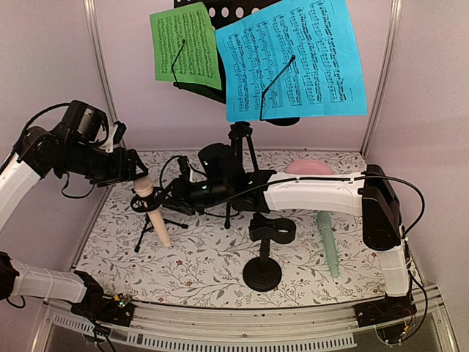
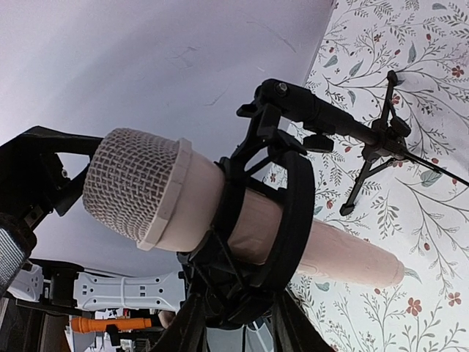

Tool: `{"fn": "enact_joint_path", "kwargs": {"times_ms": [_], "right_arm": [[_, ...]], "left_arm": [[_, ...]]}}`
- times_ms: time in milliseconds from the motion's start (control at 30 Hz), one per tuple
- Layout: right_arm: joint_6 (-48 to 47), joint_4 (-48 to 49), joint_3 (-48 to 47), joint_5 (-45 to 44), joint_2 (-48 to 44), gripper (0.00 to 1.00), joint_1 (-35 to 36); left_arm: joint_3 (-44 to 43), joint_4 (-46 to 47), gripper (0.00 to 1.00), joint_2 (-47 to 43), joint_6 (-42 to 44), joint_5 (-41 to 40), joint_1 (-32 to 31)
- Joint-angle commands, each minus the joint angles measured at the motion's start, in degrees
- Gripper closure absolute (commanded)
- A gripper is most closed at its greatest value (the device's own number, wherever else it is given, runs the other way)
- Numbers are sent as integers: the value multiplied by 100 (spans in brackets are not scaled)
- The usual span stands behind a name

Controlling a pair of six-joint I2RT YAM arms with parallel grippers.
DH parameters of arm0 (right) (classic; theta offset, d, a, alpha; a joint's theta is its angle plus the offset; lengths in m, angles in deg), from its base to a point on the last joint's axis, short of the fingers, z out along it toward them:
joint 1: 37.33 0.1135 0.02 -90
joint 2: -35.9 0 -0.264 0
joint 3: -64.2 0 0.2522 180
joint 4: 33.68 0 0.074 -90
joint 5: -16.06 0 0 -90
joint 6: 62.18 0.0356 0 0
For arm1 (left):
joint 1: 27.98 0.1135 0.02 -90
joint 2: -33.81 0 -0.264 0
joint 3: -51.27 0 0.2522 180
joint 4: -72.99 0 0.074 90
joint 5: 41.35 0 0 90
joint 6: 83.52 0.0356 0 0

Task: Pack up the instrument practice props

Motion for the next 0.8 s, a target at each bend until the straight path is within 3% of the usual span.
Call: {"fn": "enact_joint_path", "kwargs": {"times_ms": [0,400,767], "right_arm": [[-262,-436,-115,-267,-173,68,-139],[-595,-747,-114,-319,-331,67,-308],[-450,-848,-70,36,-430,54,-257]], "left_arm": [[-50,49,22,-33,104,99,75],[32,107,22,-147,257,115,83],[30,334,22,-21,490,208,84]]}}
